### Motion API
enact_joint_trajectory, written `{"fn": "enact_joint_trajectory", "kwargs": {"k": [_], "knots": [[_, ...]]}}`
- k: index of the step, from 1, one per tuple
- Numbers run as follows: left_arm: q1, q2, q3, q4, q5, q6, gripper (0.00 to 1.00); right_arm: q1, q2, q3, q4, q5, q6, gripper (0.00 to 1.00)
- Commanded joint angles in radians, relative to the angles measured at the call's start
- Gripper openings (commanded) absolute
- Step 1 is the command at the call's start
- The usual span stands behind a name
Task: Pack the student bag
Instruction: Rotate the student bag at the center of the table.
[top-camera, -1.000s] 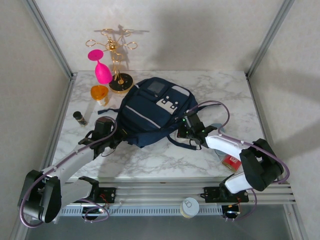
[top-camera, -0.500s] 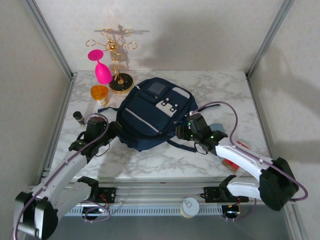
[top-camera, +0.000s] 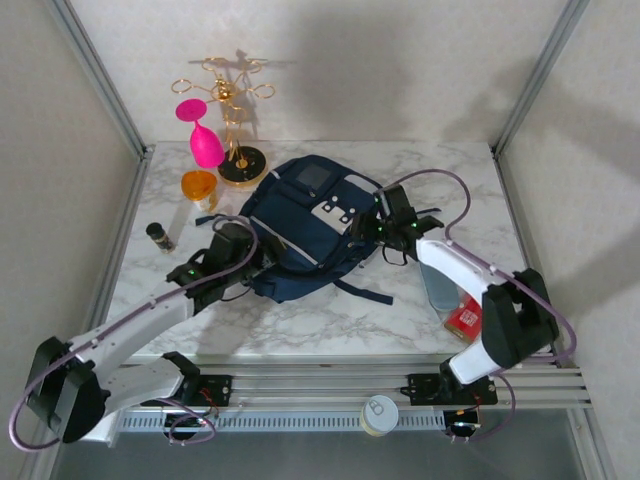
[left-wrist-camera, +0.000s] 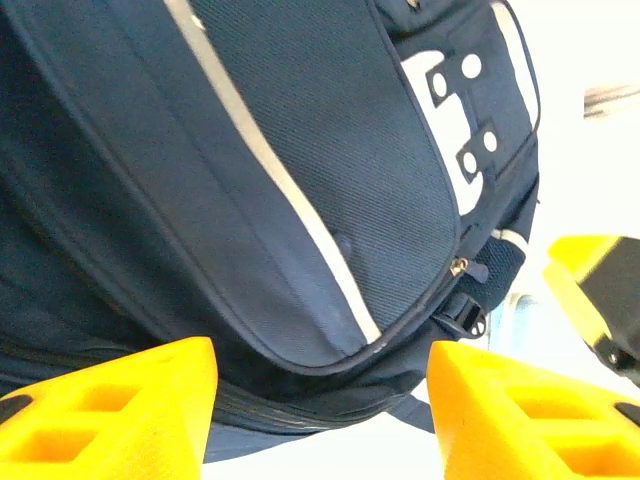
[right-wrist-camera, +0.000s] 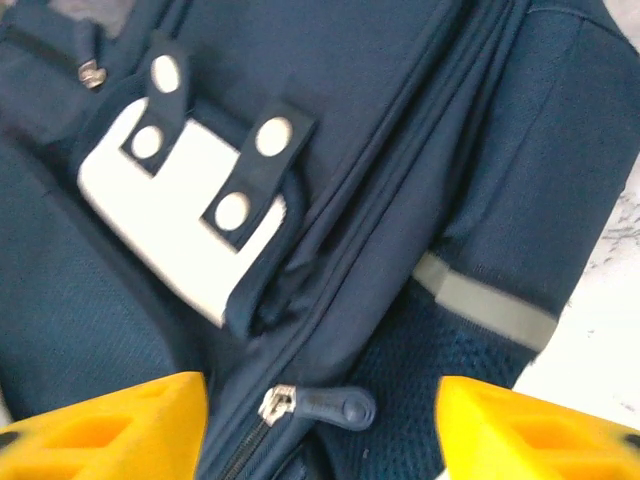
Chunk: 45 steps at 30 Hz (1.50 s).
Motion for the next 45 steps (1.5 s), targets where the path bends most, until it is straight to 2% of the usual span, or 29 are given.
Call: {"fn": "enact_joint_trajectory", "kwargs": {"k": [1,8,12,13,16,21,24,28,31,37,45], "knots": [[-0.055,0.060,0.041,0.090,-0.064,-0.046,0.57,-0.034,0.066,0.053,-0.029,-0.022,0.056,0.55],[-0.123,0.238,0.090,0.174,-0.120,-0.098,0.56,-0.056,0.225,0.169,-0.017,-0.050,0.119,0.44],[-0.124,0.309,0.122,0.134,-0.149,-0.106,0.56,-0.057,0.253,0.197,0.001,-0.053,0.162,0.44],[-0.124,0.315,0.120,0.132,-0.163,-0.109,0.55,-0.056,0.256,0.199,0.004,-0.051,0.177,0.48],[-0.124,0.327,0.091,0.170,-0.165,-0.119,0.54,-0.056,0.251,0.193,0.032,-0.036,0.227,0.50],[-0.124,0.352,0.088,0.171,-0.154,-0.129,0.54,-0.020,0.223,0.189,0.015,0.063,0.309,0.49],[-0.124,0.347,0.086,0.165,-0.175,-0.125,0.53,0.030,0.201,0.212,-0.031,0.177,0.316,0.49],[-0.123,0.346,0.083,0.157,-0.185,-0.124,0.54,0.042,0.225,0.222,-0.046,0.119,0.344,0.48],[-0.123,0.354,0.077,0.167,-0.183,-0.125,0.54,0.079,0.231,0.226,-0.053,0.171,0.348,0.48],[-0.124,0.358,0.064,0.171,-0.180,-0.129,0.54,0.094,0.310,0.293,-0.072,0.131,0.335,0.41],[-0.122,0.352,0.051,0.148,-0.202,-0.128,0.55,0.103,0.366,0.318,-0.090,0.131,0.328,0.43]]}}
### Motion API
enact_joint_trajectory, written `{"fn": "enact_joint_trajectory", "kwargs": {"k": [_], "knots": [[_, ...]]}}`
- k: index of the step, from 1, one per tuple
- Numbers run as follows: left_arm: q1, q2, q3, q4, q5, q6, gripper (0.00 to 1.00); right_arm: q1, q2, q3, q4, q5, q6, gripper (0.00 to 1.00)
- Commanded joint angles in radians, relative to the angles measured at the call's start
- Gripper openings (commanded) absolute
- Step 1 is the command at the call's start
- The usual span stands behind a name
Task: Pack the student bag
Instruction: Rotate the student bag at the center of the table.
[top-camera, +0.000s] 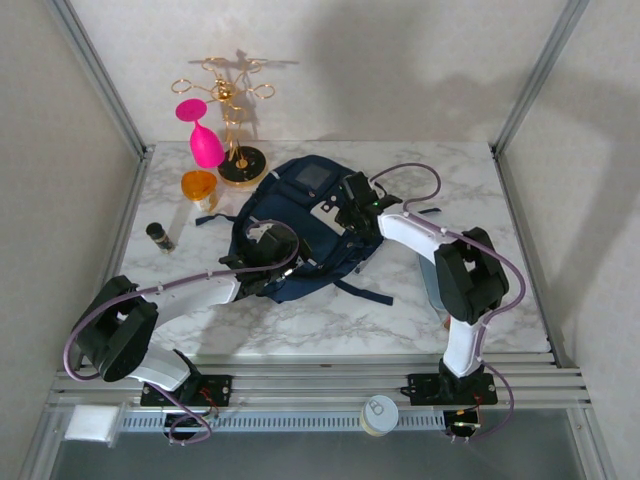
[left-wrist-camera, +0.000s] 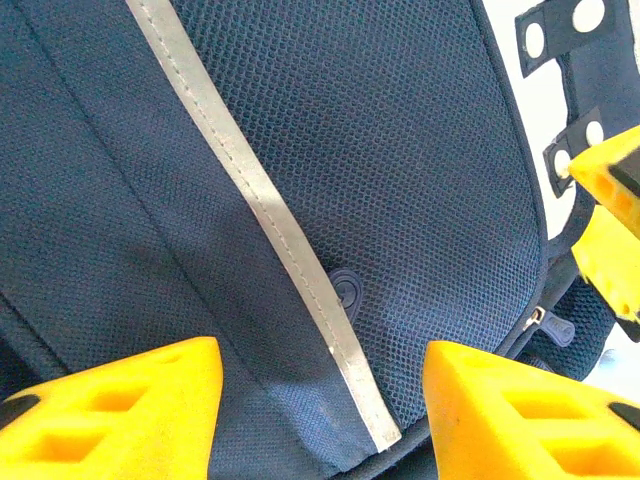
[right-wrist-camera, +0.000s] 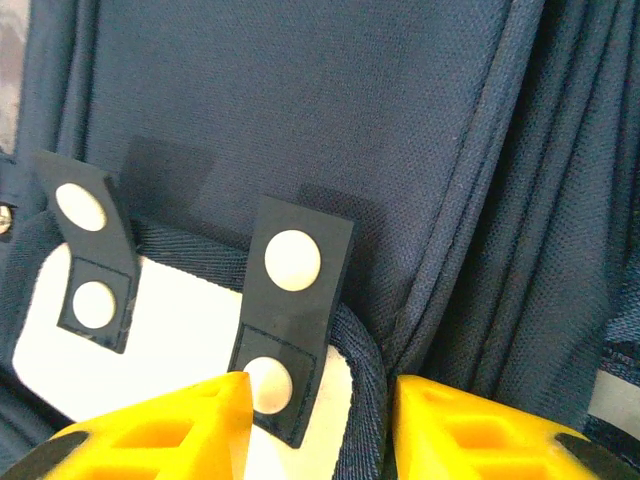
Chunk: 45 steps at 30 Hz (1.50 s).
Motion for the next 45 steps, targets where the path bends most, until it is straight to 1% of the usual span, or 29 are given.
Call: {"fn": "enact_joint_trajectory", "kwargs": {"k": [1,2,5,7,8,12,14,16,17,18,23,27,31,33,36,38,40,43,45], "knots": [[-0.002,0.002,-0.025,-0.013,-0.040,-0.011,0.55,0.013,0.026,0.011,-0.014,-0.006,0.005,0.45],[-0.003,0.001,-0.026,-0.010,-0.039,-0.011,0.55,0.014,0.019,-0.003,-0.002,-0.007,0.008,0.47],[-0.003,0.001,-0.035,-0.005,-0.034,-0.014,0.55,0.013,0.012,-0.027,0.026,-0.029,0.008,0.47],[-0.003,-0.005,-0.040,-0.009,-0.032,-0.022,0.55,0.013,0.026,-0.021,0.031,-0.039,0.003,0.45],[-0.003,-0.009,-0.046,-0.005,-0.032,-0.028,0.55,0.013,0.037,-0.011,0.026,-0.041,0.001,0.42],[0.003,-0.024,-0.076,0.001,-0.048,-0.039,0.56,0.010,0.037,0.017,0.043,-0.053,-0.029,0.24],[0.016,-0.016,-0.077,0.007,-0.044,-0.035,0.56,0.008,-0.003,-0.017,0.118,-0.097,-0.058,0.18],[0.026,0.000,-0.073,0.018,-0.043,-0.024,0.56,-0.002,-0.046,-0.065,0.187,-0.147,-0.066,0.06],[0.035,0.011,-0.068,0.019,-0.037,-0.021,0.56,-0.010,-0.064,-0.083,0.215,-0.173,-0.068,0.02],[0.044,0.023,-0.060,0.026,-0.026,-0.015,0.56,-0.017,-0.081,-0.102,0.243,-0.197,-0.070,0.00],[0.079,0.078,-0.023,0.046,-0.030,0.007,0.55,-0.054,-0.170,-0.175,0.337,-0.276,-0.078,0.00],[0.107,0.148,0.027,0.073,-0.003,0.031,0.54,-0.083,-0.253,-0.243,0.407,-0.350,-0.051,0.00],[0.140,0.219,0.112,0.090,0.010,0.069,0.53,-0.091,-0.317,-0.278,0.419,-0.379,-0.004,0.00],[0.166,0.250,0.159,0.092,0.023,0.092,0.53,-0.092,-0.342,-0.308,0.470,-0.407,0.028,0.00],[0.207,0.278,0.222,0.083,0.051,0.140,0.53,-0.092,-0.343,-0.314,0.477,-0.402,0.036,0.00],[0.223,0.262,0.240,0.072,0.075,0.181,0.53,-0.096,-0.339,-0.316,0.483,-0.399,0.037,0.00],[0.224,0.214,0.240,0.049,0.095,0.215,0.55,-0.096,-0.347,-0.345,0.537,-0.394,0.053,0.00],[0.216,0.129,0.213,-0.016,0.128,0.222,0.57,-0.097,-0.354,-0.385,0.578,-0.374,0.089,0.00],[0.182,0.068,0.198,-0.094,0.086,0.199,0.58,-0.090,-0.367,-0.426,0.645,-0.382,0.129,0.00]]}}
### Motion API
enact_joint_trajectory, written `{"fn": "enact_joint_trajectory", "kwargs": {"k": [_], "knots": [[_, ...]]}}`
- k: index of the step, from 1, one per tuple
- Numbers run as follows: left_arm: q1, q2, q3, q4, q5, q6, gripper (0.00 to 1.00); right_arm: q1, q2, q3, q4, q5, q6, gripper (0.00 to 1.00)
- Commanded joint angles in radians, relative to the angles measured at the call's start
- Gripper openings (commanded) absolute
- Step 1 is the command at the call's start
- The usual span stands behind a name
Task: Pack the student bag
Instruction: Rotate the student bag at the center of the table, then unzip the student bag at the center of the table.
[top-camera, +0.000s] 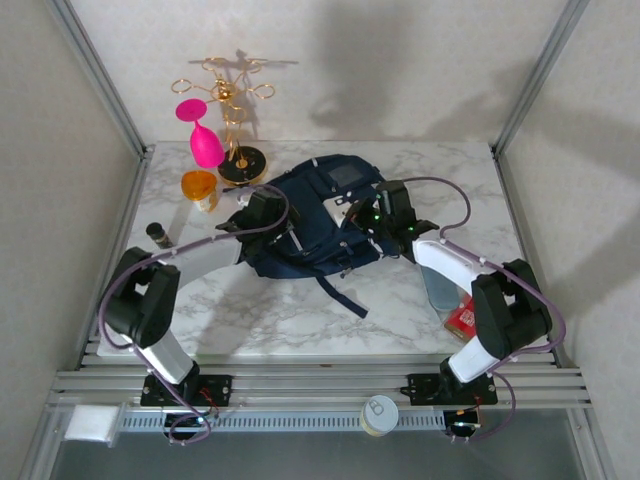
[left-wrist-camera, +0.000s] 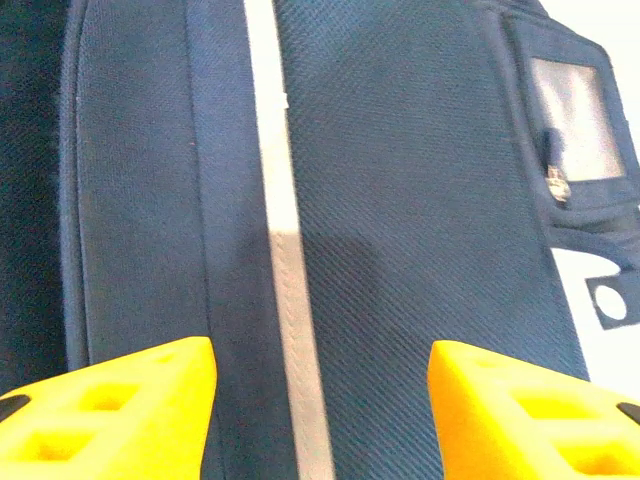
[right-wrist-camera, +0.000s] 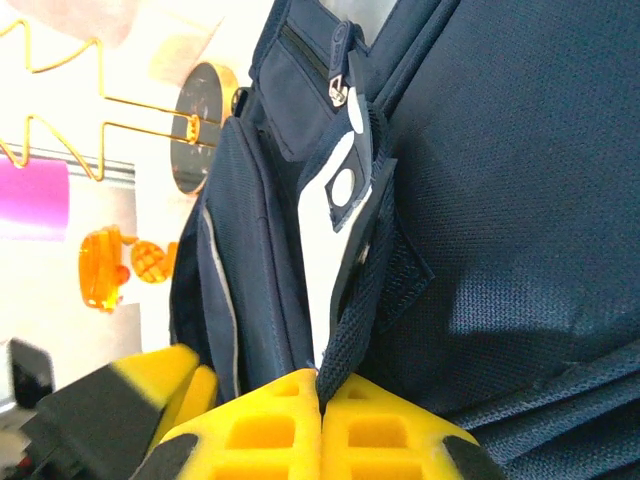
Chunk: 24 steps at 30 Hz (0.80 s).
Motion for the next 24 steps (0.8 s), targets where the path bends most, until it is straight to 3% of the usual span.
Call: {"fn": "enact_joint_trajectory", "kwargs": {"k": [1,6,12,16,24], "knots": [[-0.061,-0.125,-0.022,-0.134,-0.026,0.010,0.59,0.011,-0.062,-0.054,0.178,-0.032,0.083,0.00],[-0.224,-0.216,-0.061,-0.170,-0.077,-0.093,0.58,0.016,-0.092,-0.092,0.226,-0.044,0.148,0.00],[-0.388,-0.134,0.009,-0.190,-0.137,-0.195,0.52,0.015,-0.117,-0.101,0.201,-0.043,0.152,0.00],[-0.447,-0.059,0.069,-0.205,-0.174,-0.251,0.46,0.015,-0.105,-0.122,0.217,-0.069,0.181,0.00],[-0.495,0.102,0.208,-0.247,-0.225,-0.322,0.47,0.014,-0.108,-0.152,0.270,-0.102,0.211,0.00]]}}
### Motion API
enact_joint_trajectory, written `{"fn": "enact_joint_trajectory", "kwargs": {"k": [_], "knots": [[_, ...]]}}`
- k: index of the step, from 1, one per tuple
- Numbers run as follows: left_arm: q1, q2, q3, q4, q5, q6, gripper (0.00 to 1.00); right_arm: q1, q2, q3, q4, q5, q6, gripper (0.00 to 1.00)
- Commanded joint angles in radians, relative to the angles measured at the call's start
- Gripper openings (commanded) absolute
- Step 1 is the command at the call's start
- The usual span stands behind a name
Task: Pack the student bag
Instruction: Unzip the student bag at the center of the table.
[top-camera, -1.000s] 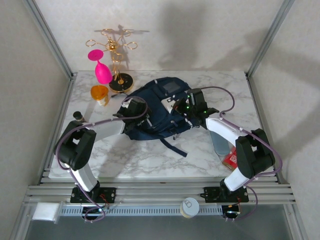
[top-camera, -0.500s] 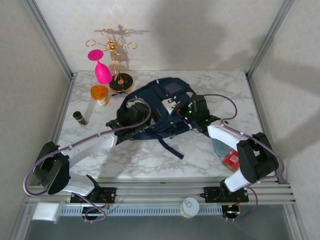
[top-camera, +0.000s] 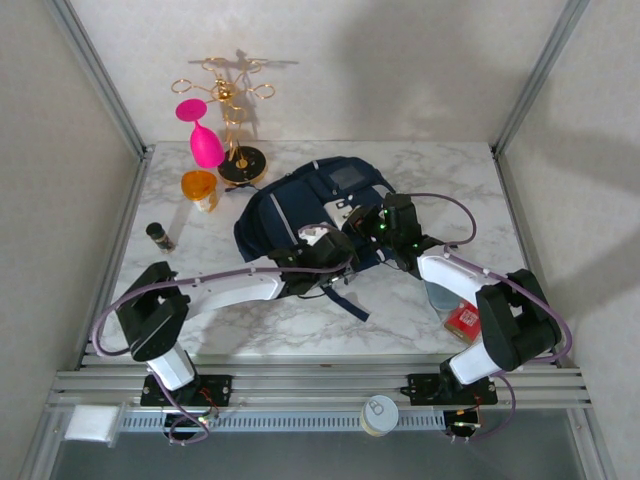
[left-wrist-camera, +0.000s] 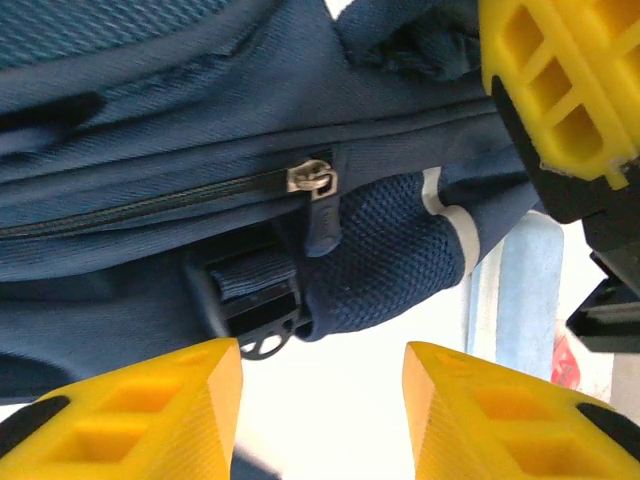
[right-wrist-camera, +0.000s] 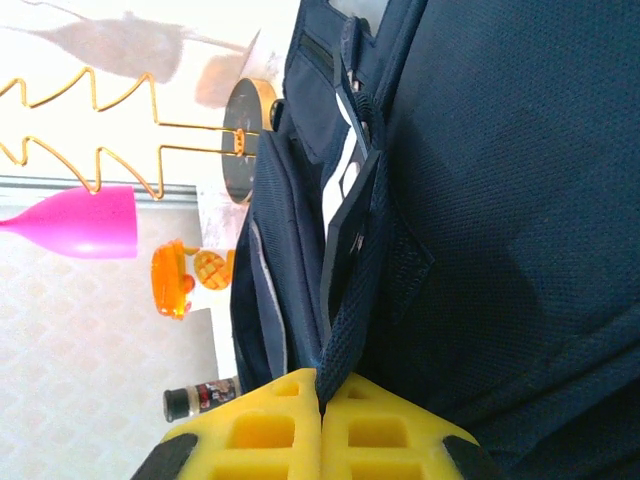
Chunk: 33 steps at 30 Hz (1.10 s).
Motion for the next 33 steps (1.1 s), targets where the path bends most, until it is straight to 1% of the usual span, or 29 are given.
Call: {"fn": "enact_joint_trajectory", "kwargs": {"k": [1,2,4,6,10,13,16,18,21,25,29,33], "knots": [[-0.008,0.051,0.064,-0.056,-0.084,-0.074,0.47,0.009,-0.039,-0.007,0.086,-0.080,0.031,0.00],[-0.008,0.067,0.080,-0.064,-0.100,-0.084,0.48,0.009,-0.036,-0.008,0.087,-0.083,0.035,0.00],[0.003,0.100,0.111,-0.068,-0.087,-0.093,0.48,0.010,-0.032,-0.019,0.112,-0.098,0.058,0.00],[0.010,0.134,0.144,-0.088,-0.103,-0.098,0.48,0.010,-0.027,-0.030,0.152,-0.116,0.083,0.00],[0.019,0.177,0.173,-0.129,-0.141,-0.125,0.45,0.008,-0.024,-0.019,0.135,-0.116,0.089,0.00],[0.034,0.207,0.174,-0.114,-0.126,-0.136,0.44,0.010,-0.024,-0.028,0.171,-0.127,0.117,0.00],[0.048,0.236,0.186,-0.109,-0.134,-0.159,0.38,0.009,-0.027,-0.018,0.162,-0.123,0.117,0.00],[0.058,0.253,0.206,-0.093,-0.146,-0.148,0.36,0.011,-0.028,-0.021,0.168,-0.127,0.127,0.00],[0.059,0.279,0.254,-0.096,-0.173,-0.127,0.35,0.009,-0.034,-0.031,0.171,-0.126,0.131,0.00],[0.071,0.320,0.308,-0.132,-0.177,-0.111,0.30,0.008,-0.041,-0.039,0.169,-0.116,0.128,0.00],[0.074,0.294,0.293,-0.123,-0.205,-0.090,0.21,-0.001,-0.039,-0.038,0.164,-0.118,0.123,0.00],[0.075,0.262,0.267,-0.121,-0.210,-0.064,0.12,-0.007,-0.038,-0.034,0.161,-0.118,0.117,0.00]]}}
